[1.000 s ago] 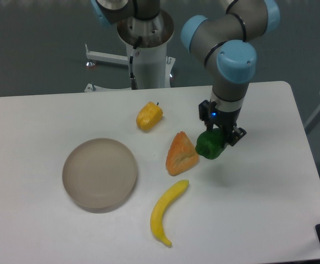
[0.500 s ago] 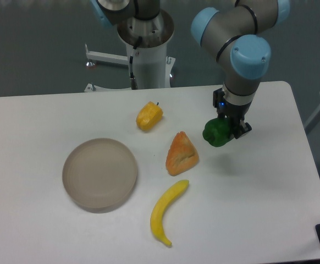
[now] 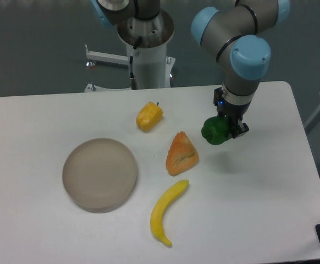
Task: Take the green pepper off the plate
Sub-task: 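Raise the held green pepper and hold it above the table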
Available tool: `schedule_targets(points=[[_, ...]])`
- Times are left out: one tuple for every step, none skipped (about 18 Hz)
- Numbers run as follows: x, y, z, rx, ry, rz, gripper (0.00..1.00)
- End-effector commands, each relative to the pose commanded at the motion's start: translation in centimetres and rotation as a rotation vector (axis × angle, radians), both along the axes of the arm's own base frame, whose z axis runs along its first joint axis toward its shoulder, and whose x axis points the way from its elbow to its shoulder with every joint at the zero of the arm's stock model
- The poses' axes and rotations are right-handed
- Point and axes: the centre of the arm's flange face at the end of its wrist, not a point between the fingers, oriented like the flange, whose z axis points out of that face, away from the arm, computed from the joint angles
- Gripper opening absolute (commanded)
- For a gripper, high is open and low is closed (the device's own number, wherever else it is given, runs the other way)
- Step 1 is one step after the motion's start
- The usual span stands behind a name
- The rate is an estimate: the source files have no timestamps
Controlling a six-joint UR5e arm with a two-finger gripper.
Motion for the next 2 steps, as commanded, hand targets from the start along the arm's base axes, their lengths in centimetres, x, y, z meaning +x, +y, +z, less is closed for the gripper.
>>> schedule_targets(points=[[-0.02,0.02,0.07,0.001,0.001,0.0,0.33],[-0.03,0.01,0.07,0.0,0.002,0.0,0.33]])
